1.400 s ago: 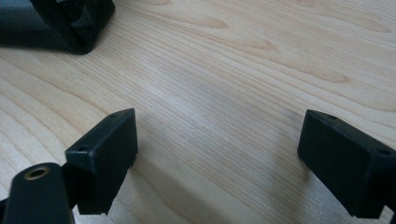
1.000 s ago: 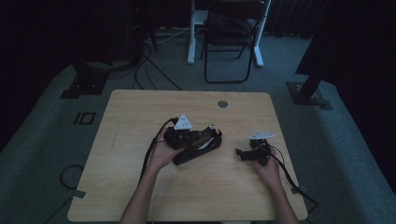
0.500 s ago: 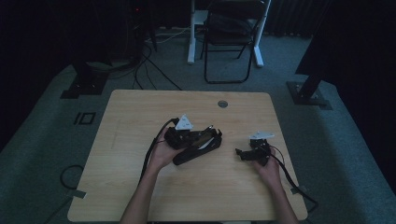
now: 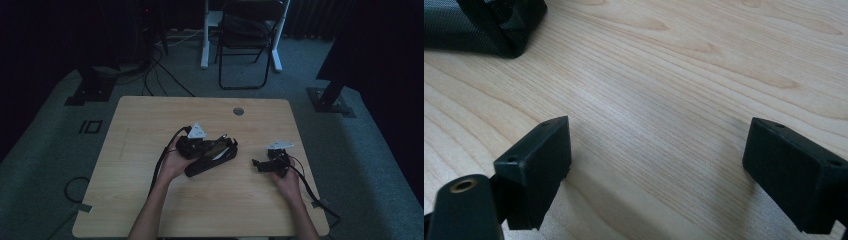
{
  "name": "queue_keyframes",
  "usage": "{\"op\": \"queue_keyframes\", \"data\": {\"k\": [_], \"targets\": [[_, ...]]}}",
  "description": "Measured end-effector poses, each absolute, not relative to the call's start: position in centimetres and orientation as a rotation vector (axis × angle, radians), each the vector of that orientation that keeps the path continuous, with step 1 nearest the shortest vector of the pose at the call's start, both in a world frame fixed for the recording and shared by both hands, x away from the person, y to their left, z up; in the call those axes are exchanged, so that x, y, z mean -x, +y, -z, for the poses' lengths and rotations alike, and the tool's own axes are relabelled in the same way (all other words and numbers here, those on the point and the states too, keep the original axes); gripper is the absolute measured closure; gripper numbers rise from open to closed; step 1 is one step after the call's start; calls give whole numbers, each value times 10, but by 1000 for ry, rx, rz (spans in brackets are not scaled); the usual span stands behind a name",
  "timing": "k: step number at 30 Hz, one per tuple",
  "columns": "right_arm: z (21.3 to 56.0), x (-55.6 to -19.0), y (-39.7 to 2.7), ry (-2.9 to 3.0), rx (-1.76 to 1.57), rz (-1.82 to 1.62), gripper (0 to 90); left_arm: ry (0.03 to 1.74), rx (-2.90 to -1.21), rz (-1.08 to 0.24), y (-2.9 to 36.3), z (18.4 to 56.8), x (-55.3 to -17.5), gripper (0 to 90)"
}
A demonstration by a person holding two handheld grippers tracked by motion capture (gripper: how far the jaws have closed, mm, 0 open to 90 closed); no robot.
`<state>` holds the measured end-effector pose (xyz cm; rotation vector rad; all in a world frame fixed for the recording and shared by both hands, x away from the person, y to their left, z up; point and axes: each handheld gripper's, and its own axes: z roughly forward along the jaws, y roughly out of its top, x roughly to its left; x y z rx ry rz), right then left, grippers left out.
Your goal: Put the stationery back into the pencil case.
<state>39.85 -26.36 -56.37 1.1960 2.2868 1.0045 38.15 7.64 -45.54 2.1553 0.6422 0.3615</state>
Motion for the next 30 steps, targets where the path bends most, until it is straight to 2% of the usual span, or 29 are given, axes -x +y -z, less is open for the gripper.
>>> {"op": "queue_keyframes", "data": {"k": [30], "targets": [[564, -398, -264, 2287, -1197, -1004, 121, 651, -2186, -346, 76, 471, -395, 793]]}}
